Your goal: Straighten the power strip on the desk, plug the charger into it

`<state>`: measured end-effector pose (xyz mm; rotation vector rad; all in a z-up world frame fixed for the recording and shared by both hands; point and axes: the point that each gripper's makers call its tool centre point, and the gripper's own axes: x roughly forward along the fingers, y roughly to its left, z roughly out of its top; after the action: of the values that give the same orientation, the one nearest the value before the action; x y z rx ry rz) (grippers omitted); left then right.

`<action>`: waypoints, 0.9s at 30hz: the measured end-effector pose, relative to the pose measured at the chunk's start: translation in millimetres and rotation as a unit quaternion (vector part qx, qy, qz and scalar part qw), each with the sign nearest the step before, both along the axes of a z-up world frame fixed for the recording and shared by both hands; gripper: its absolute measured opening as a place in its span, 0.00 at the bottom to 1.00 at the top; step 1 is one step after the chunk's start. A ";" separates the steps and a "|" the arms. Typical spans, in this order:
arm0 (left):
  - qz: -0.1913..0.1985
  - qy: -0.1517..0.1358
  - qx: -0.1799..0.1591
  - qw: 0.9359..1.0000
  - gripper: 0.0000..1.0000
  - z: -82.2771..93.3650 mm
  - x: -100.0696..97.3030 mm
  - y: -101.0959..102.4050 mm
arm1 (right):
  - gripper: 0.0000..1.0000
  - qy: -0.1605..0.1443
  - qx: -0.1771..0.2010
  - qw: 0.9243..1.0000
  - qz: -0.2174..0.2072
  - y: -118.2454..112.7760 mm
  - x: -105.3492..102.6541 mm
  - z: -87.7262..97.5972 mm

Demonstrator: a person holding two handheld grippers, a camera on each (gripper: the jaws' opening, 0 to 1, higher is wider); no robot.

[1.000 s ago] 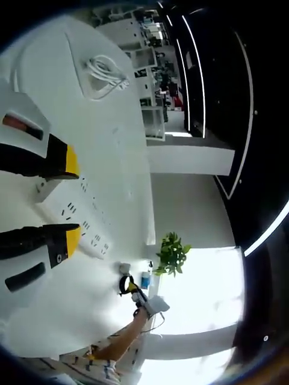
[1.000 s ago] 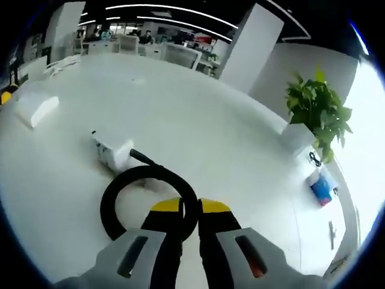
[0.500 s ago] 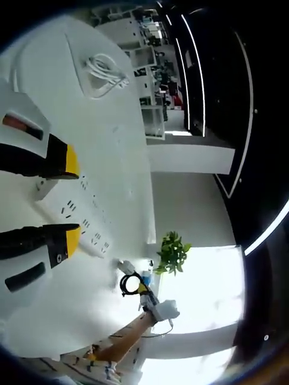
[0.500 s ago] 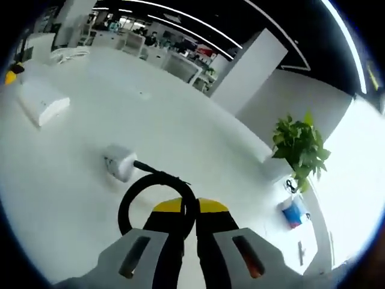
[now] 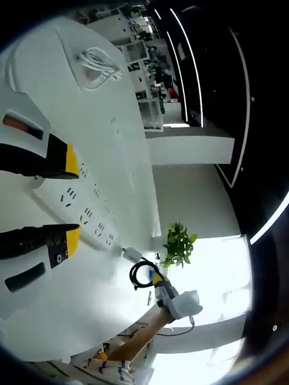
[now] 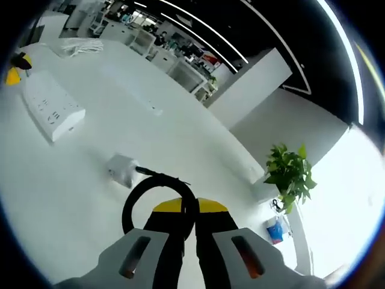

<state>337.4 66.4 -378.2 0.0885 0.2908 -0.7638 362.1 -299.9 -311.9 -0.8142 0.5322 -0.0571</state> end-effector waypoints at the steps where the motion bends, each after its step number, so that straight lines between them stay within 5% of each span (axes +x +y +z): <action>1: -0.001 -0.001 0.001 1.000 0.30 -0.2 -0.5 -0.9 | 0.03 -0.003 -0.007 1.000 0.004 4.1 0.9 2.8; 12: -0.007 -0.008 0.006 1.000 0.30 -0.9 -3.9 -5.9 | 0.03 -0.015 -0.031 0.999 0.028 37.4 -0.7 14.2; 27: -0.041 -0.029 0.015 0.999 0.29 0.8 -13.6 -23.3 | 0.03 -0.023 0.005 0.999 0.033 70.4 -13.4 36.2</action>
<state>323.8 43.1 -377.3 0.1506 0.2442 -0.8377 348.7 -229.6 -275.6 -0.8179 0.4618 -0.0123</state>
